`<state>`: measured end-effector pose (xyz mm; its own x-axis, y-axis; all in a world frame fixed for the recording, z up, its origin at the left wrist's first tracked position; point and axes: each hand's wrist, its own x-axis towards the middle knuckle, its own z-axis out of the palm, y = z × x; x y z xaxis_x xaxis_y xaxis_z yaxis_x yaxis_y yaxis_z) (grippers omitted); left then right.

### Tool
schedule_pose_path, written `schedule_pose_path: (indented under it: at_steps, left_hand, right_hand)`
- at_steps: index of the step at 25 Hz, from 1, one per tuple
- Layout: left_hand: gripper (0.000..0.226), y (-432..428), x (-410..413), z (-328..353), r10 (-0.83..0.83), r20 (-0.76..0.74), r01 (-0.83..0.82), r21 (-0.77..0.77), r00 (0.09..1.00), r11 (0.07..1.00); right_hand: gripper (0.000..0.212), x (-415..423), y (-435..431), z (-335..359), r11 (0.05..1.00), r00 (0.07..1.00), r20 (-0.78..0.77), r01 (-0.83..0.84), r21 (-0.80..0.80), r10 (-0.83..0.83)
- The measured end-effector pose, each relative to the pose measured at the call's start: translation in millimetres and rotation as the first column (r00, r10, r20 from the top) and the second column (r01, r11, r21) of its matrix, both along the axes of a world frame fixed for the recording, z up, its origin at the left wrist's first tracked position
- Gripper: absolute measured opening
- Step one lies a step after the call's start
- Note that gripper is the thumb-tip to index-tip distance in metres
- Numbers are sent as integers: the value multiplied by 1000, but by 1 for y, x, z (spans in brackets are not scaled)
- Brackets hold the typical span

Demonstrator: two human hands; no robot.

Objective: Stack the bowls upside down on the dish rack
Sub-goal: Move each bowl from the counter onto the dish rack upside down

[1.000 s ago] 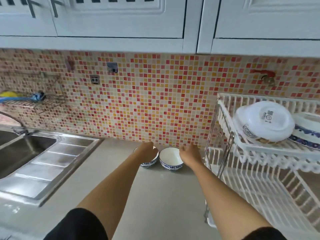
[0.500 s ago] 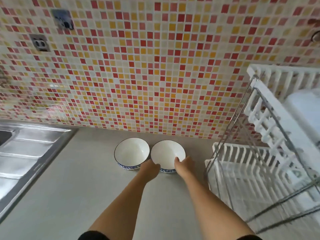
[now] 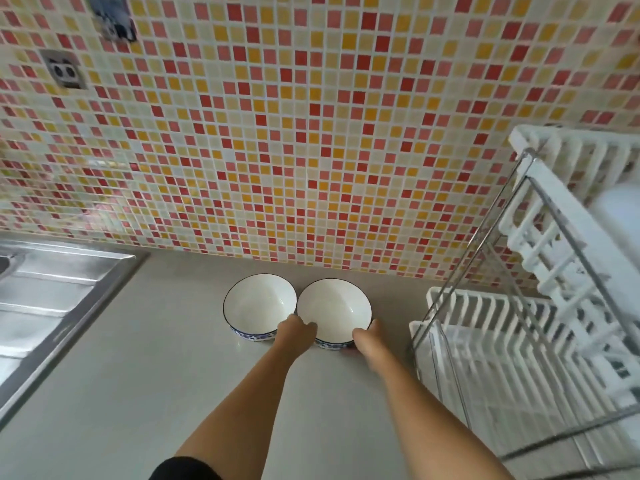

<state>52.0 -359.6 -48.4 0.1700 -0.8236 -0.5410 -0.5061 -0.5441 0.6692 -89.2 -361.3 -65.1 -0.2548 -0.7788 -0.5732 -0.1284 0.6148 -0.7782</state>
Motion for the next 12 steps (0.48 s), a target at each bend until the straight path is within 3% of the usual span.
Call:
schedule_pose_path:
  at_steps: [5,10,12]
  left_hand:
    - [49,43,11,66,45,-69,-54,-139,997,989]
    - [83,101,39,125,40,-257,-110,-262,966,959]
    - [77,140,43,158,68,-354,-177,-286,933,942]
  right_hand:
    - [44,-2,43,43,986,987,160,13,-167,14]
    - [59,5,111,104,924,976,134,-114,-365,173]
    - [60,12,140,128,891,974,119,-124,-437,194]
